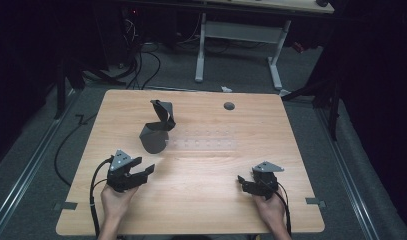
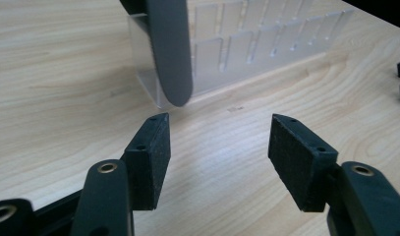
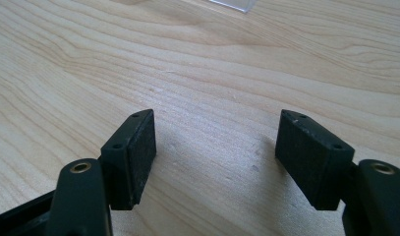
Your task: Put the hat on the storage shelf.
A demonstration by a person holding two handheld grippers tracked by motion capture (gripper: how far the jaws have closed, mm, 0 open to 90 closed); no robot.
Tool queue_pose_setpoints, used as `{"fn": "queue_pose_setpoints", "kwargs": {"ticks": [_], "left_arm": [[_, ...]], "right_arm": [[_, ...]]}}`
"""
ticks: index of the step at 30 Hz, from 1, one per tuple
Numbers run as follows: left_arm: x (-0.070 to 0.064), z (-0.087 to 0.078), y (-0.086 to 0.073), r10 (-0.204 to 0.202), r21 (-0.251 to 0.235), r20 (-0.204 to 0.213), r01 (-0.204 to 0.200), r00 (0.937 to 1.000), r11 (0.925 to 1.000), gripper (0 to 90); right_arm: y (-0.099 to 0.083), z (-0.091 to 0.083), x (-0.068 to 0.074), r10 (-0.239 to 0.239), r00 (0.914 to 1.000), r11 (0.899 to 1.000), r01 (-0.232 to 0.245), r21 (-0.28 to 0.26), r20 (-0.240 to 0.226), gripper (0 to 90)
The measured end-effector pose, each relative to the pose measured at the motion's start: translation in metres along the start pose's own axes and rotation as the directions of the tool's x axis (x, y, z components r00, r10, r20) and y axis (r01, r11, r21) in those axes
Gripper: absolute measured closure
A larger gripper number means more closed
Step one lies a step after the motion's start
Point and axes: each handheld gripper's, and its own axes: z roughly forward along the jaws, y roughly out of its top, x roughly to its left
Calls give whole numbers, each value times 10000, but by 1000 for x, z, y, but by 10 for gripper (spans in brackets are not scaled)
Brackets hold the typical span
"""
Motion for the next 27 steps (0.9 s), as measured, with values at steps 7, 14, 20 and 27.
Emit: {"fn": "queue_pose_setpoints", "kwargs": {"ticks": [7,14,20,27], "left_arm": [[-4,4,-16,-79,349,63,77,9999,9994,412],[-4,13,-36,157,872,-99,-148,9998,9961,410],[-2,23,-54,730,1319,-554,-652,9958,9891,396],[-3,27,-68,1361,1287,-827,-1248,9872,9838,364]], "right_arm": [[0,0,0,-1,10000,10000,1,0,0,319],[0,0,0,-1,10000,10000,1,1,0,319],[0,0,0,1,10000,10000,-1,2,1,319],[0,0,0,6,10000,10000,-6,-1,2,319]]}}
